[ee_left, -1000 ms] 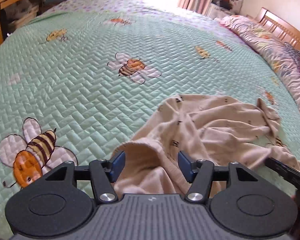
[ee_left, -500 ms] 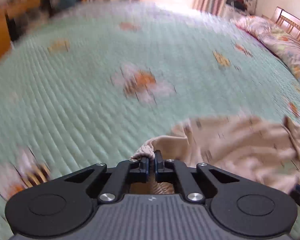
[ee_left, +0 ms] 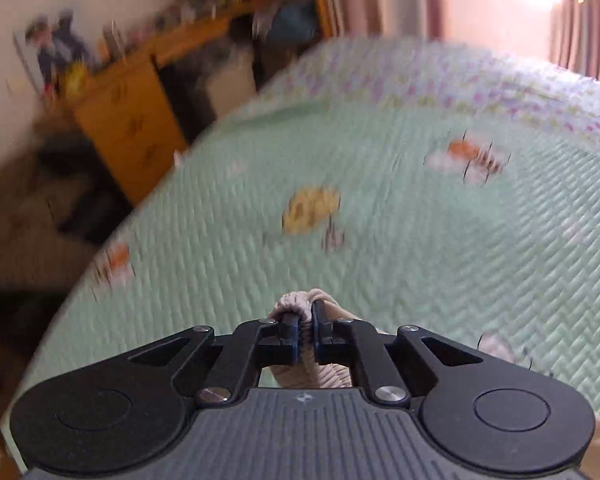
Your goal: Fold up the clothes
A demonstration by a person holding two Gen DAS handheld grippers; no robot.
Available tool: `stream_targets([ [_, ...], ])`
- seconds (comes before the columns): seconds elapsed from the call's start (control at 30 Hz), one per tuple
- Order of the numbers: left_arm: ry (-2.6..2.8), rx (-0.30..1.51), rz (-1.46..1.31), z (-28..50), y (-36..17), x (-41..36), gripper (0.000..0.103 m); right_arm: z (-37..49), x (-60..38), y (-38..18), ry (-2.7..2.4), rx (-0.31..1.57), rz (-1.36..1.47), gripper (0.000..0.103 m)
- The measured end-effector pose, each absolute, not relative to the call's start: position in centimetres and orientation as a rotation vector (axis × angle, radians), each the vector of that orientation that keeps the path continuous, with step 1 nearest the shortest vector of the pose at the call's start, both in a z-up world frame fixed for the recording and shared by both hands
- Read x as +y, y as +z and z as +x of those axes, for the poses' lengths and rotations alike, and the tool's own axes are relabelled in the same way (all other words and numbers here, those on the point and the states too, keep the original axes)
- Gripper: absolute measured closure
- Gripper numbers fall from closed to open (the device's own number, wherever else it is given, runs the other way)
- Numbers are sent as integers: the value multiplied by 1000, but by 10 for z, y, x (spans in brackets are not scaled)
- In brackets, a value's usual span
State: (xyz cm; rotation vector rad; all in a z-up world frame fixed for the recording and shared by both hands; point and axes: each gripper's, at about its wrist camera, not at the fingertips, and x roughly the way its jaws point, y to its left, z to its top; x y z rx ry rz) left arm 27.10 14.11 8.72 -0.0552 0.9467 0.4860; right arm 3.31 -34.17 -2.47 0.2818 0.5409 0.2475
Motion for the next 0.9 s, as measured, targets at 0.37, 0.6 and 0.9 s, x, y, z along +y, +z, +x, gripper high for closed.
stream_targets([
  [0.37, 377, 895, -417, 160, 28, 190, 61, 41, -325, -21, 259, 526, 54, 49],
  [0.6, 384, 833, -479, 129, 54, 213, 50, 100, -292, -26, 272, 491, -370, 51],
  [0.9, 214, 936, -440, 88, 25, 153, 36, 138, -275, -51, 373, 513, -631, 53],
])
